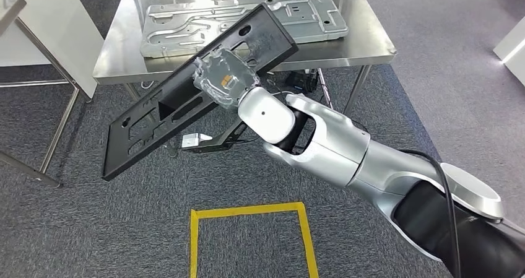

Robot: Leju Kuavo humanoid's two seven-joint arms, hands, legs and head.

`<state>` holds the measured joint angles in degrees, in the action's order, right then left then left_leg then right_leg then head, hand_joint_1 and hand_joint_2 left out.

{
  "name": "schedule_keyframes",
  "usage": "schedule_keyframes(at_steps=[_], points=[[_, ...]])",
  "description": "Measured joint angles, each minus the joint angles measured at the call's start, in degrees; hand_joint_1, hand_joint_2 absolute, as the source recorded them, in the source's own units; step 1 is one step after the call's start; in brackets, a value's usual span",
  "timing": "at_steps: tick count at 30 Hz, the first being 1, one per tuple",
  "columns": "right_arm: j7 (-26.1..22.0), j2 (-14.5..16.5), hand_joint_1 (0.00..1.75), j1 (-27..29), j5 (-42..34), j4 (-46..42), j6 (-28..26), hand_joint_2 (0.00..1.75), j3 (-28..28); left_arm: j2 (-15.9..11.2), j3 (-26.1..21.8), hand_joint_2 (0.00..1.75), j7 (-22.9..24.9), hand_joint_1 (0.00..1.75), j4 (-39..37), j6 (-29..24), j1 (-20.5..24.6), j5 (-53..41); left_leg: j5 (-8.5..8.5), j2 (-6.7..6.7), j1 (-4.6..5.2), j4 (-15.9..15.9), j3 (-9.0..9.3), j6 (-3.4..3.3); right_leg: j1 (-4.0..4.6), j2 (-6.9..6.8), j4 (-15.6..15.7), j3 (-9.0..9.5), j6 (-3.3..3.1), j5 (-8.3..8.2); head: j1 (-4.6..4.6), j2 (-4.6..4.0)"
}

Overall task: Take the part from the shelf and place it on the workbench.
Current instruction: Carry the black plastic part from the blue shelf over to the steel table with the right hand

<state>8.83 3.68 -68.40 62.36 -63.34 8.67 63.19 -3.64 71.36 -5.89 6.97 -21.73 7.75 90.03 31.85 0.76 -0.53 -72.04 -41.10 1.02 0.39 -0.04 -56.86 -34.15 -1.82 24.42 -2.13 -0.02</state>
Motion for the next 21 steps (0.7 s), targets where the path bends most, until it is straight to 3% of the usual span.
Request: schedule_keyframes(at_steps=[1,2,4,5,6,9,11,14,15,16,17,19,21], points=[[0.0,0.0,1.75,0.1,0.0,0.1,0.0,1.75,0.2,0.0,0.0,1.75,0.1,0.0,0.0,0.0,-0.1,0.0,-1.22,-0.1,-0.16,-0.1,-0.8,0.26,-0.07,0.03,-0.1,0.39,0.06,0.39,-0.01,0.0],[0.0,0.0,1.75,0.1,0.0,0.2,0.0,1.75,0.4,0.0,0.0,1.75,0.2,0.0,0.0,0.0,-0.2,0.0,-3.37,-0.23,-0.34,1.9,-0.52,0.48,-0.17,0.09,-0.3,0.82,0.19,0.84,-0.01,0.0],[0.0,0.1,1.75,0.1,0.0,0.4,-0.1,1.75,0.8,-0.1,0.0,1.75,0.2,0.0,0.0,0.0,-0.3,0.0,-7.77,-0.53,-0.54,8.7,1.86,0.76,-0.31,0.2,-0.7,1.62,0.68,1.87,-0.03,0.0],[0.0,0.2,1.75,0.0,0.0,0.5,-0.2,1.75,0.9,-0.2,0.0,1.75,0.2,0.0,0.0,0.0,-0.3,0.0,-8.75,-0.57,-0.46,11.5,3.07,0.67,-0.29,0.24,-0.9,1.8,1.01,2.29,-0.08,0.01],[0.0,0.3,1.75,-0.1,0.0,0.6,-0.3,1.75,1.0,-0.2,0.0,1.75,0.2,0.0,0.0,0.0,-0.2,0.0,-8.89,-0.57,-0.33,13.0,3.77,0.41,-0.24,0.24,-1.0,1.83,1.32,2.57,-0.11,0.01],[0.0,0.7,1.75,-0.2,0.0,0.9,-0.7,1.75,1.2,-0.3,0.0,1.75,0.2,0.0,0.0,-0.1,0.0,0.0,-7.98,-0.4,-0.17,13.7,4.36,-0.78,-0.26,0.13,-1.1,1.78,2.18,3.14,-0.06,0.0],[0.0,0.8,1.75,-0.3,0.1,1.0,-0.9,1.75,1.2,-0.4,0.0,1.75,0.2,0.0,0.0,-0.1,-0.1,0.0,-7.66,-0.35,-0.3,14.0,5.02,-1.47,-0.36,0.07,-3.5,0.84,2.74,4.41,0.03,0.0],[0.0,0.9,1.75,-0.5,0.1,1.1,-1.0,1.75,1.3,-0.4,0.0,1.75,0.2,0.0,0.0,-0.1,-0.1,0.0,-6.95,-0.34,-0.21,14.1,5.97,-2.3,-0.44,0.1,-13.8,-5.12,3.06,7.73,0.12,0.0],[0.0,0.9,1.75,-0.4,0.1,1.2,-1.0,1.75,1.4,-0.4,0.0,1.75,0.1,0.0,0.0,-0.1,-0.1,0.0,-6.65,-0.29,-0.17,14.1,6.32,-2.42,-0.45,0.1,-16.6,-7.21,3.03,7.95,0.12,0.0],[0.0,0.9,1.75,-0.2,0.1,1.3,-1.0,1.75,1.5,-0.4,0.0,1.75,0.1,0.0,0.0,-0.1,-0.1,0.0,-6.28,-0.22,-0.15,14.1,6.76,-2.45,-0.45,0.1,-17.6,-8.48,2.95,7.12,0.13,0.0],[0.0,0.9,1.75,-0.2,0.1,1.4,-1.0,1.75,1.6,-0.4,0.0,1.75,0.1,0.0,0.0,-0.1,-0.1,0.0,-5.87,-0.12,-0.14,14.0,7.29,-2.44,-0.44,0.11,-16.4,-8.7,2.82,5.26,0.13,0.0],[0.0,0.9,1.75,-0.2,0.1,1.5,-1.0,1.75,1.8,-0.4,0.0,1.75,0.1,0.0,0.0,-0.1,-0.1,0.0,-4.96,0.08,-0.13,14.0,8.37,-2.23,-0.39,0.14,-9.7,-6.55,2.37,0.28,0.13,0.0],[0.0,1.0,1.75,-0.4,0.2,1.6,-1.1,1.75,1.9,-0.4,0.0,1.75,0.1,0.0,0.0,-0.1,-0.1,0.0,-4.22,0.29,0.04,13.8,8.86,-1.74,-0.23,0.22,-4.0,-4.08,1.95,-1.92,0.09,0.0]])
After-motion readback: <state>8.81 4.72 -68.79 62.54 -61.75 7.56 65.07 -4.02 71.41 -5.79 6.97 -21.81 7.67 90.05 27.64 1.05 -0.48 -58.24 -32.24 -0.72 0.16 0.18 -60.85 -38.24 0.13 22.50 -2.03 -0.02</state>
